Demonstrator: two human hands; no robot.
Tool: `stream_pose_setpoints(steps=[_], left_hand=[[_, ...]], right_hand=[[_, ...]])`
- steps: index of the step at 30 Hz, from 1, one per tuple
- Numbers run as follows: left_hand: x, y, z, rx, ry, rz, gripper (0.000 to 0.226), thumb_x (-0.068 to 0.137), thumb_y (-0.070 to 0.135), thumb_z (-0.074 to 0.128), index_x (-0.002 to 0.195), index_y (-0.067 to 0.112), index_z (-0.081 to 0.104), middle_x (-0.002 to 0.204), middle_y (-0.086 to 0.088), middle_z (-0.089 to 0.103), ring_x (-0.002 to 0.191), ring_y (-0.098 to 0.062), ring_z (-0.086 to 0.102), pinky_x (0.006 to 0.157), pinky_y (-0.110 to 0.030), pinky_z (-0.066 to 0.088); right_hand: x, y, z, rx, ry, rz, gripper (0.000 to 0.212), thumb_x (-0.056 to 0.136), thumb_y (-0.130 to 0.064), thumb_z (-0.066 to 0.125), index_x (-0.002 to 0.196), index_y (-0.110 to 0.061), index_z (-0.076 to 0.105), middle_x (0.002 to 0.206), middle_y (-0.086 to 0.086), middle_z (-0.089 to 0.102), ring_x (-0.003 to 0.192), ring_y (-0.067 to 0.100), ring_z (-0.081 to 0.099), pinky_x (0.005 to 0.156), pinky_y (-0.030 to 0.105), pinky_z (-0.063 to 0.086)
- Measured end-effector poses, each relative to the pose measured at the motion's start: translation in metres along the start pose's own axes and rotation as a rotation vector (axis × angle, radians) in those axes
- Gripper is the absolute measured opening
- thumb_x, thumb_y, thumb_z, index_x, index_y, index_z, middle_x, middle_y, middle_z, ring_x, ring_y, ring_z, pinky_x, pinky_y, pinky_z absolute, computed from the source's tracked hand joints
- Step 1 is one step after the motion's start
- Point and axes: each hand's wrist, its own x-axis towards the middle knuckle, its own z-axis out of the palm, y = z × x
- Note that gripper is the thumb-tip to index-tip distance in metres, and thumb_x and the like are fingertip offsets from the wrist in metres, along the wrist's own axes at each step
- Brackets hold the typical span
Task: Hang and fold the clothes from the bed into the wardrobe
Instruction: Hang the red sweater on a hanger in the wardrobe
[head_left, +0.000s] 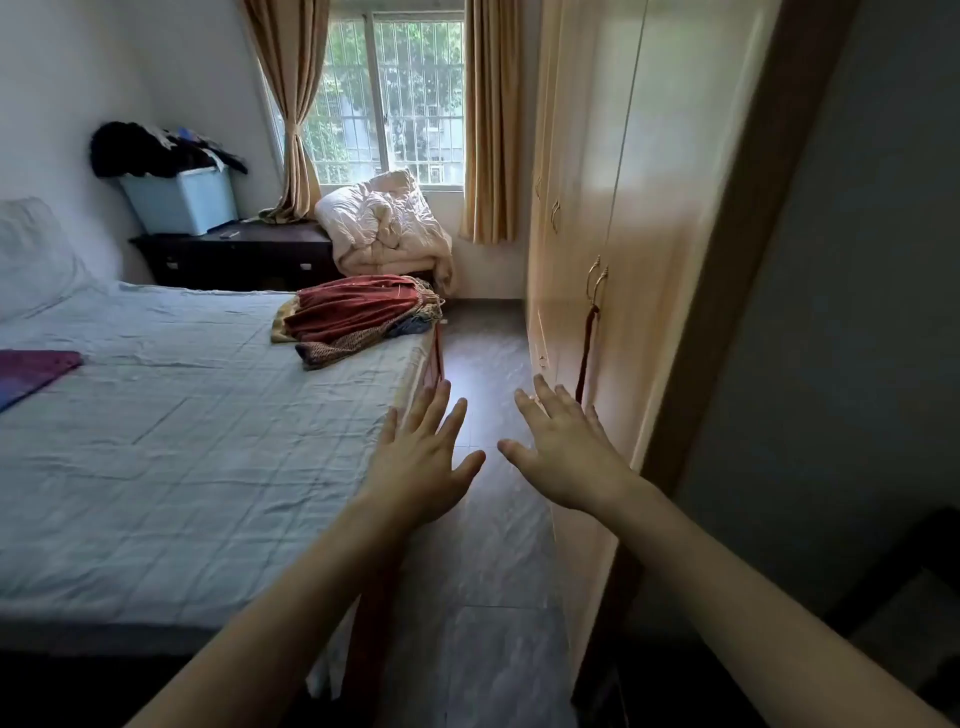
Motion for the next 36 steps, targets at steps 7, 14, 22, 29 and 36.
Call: stream_pose_setpoints(steps=[7,14,22,29,36], left_hand=[[0.060,-0.053,0.011,0.022,0.005,-0.017,0.073,0.097,0.060,0.023,0.155,0.026,-0.006,0.160,0.004,-0.024,0.147,-0.015,-0.021,0.119,-0.047,-0.008],[0.144,-0.130,0.012,0.009,0.031,-0.016,0.072,0.097,0.060,0.022,0.155,0.026,-0.006,0.161,0.003,-0.022,0.147,-0.015,-0.021,0.121,-0.047,-0.006],[0.233,-0.188,0.023,-0.035,0.008,0.028,0.071,0.098,0.059,0.025,0.155,0.030,-0.006,0.161,0.003,-0.021,0.147,-0.017,-0.021,0.121,-0.046,-0.005],[0.306,-0.209,0.046,-0.026,-0.065,0.049,0.069,0.098,0.060,0.023,0.155,0.032,-0.005,0.160,0.004,-0.023,0.147,-0.017,-0.022,0.121,-0.047,-0.005],[0.412,-0.220,0.078,0.004,-0.107,0.042,0.069,0.098,0.060,0.024,0.155,0.032,-0.003,0.160,0.004,-0.023,0.148,-0.018,-0.019,0.120,-0.047,-0.005]], right_hand=[[0.075,-0.016,0.020,-0.059,-0.026,-0.022,0.071,0.097,-0.060,0.033,0.155,-0.030,0.006,0.163,-0.001,-0.009,0.150,0.024,-0.006,0.118,0.049,-0.002],[0.185,-0.049,0.035,-0.081,-0.018,-0.027,0.070,0.097,-0.058,0.034,0.155,-0.030,0.007,0.163,-0.001,-0.008,0.150,0.024,-0.005,0.118,0.051,0.001],[0.284,-0.060,0.056,-0.067,-0.041,0.033,0.070,0.097,-0.057,0.037,0.155,-0.031,0.009,0.164,-0.001,-0.004,0.150,0.024,0.000,0.118,0.051,0.005],[0.361,-0.039,0.050,0.054,-0.034,0.099,0.070,0.098,-0.050,0.043,0.155,-0.026,0.010,0.164,0.000,0.000,0.150,0.023,0.005,0.120,0.049,0.013],[0.464,0.010,0.074,0.137,-0.065,0.121,0.072,0.097,-0.047,0.045,0.155,-0.028,0.008,0.164,-0.002,0.001,0.150,0.022,0.008,0.119,0.043,0.015]])
